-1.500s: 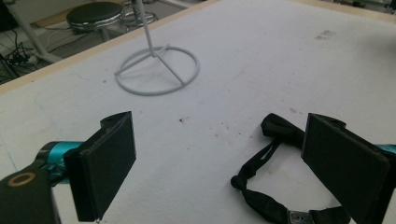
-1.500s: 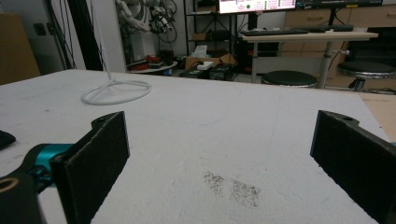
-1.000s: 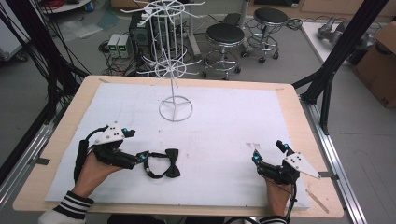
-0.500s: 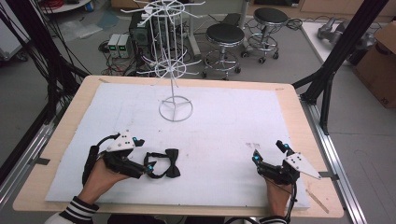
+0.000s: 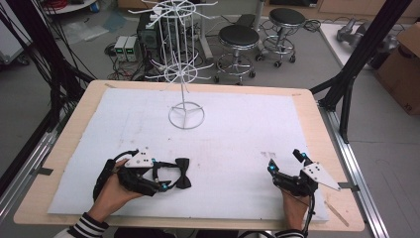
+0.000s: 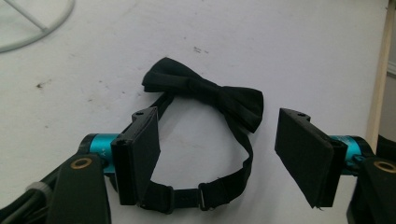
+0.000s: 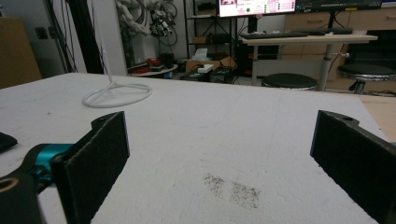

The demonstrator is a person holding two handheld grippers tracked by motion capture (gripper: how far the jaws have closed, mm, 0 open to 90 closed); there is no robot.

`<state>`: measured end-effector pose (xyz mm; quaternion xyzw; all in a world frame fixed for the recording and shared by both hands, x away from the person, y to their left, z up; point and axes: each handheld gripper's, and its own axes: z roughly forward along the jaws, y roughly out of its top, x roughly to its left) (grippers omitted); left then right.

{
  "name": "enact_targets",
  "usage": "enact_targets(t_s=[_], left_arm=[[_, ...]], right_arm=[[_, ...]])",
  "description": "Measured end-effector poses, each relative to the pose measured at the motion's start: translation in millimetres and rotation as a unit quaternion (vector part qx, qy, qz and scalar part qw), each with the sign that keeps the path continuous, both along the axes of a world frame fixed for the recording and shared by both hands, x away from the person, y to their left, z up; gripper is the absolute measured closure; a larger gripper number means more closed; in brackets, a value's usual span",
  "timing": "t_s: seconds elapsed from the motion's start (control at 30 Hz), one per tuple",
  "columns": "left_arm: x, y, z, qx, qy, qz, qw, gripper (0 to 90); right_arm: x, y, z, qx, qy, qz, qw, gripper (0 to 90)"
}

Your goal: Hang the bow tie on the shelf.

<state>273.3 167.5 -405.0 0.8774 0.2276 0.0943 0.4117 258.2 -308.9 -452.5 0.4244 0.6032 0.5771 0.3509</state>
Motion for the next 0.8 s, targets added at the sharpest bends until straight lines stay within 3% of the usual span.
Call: enact_targets(t_s=[0.23,0.37,0.6,0.63,0.8], left_arm=[[-2.4,-9.7,-3.5,0.017,0.013,-0.017,0.9996,32.1],[-3.5,-12.5,-4.7,0.018,0.024,-0.029,0.9991,40.0],[-3.5,-21.5,-11.6,0.051,0.042,-0.041,0.9969,40.0],[-3.6,-23.2,-12.5,0.058,0.042,-0.044,0.9965,35.6],[-3.6,-27.6,-14.8,0.077,0.047,-0.048,0.9947,37.6]], right_arm=[[0.0,0.0,0.0,0.001,0.000,0.000,1.0000,3.5],[-0.1,0.0,-0.1,0.001,0.001,-0.001,1.0000,3.5],[-0.1,0.0,0.0,0.001,0.001,0.000,1.0000,3.5],[-0.1,0.0,-0.1,0.001,0.001,0.000,1.0000,3.5],[-0.1,0.0,0.0,0.001,0.001,0.000,1.0000,3.5]])
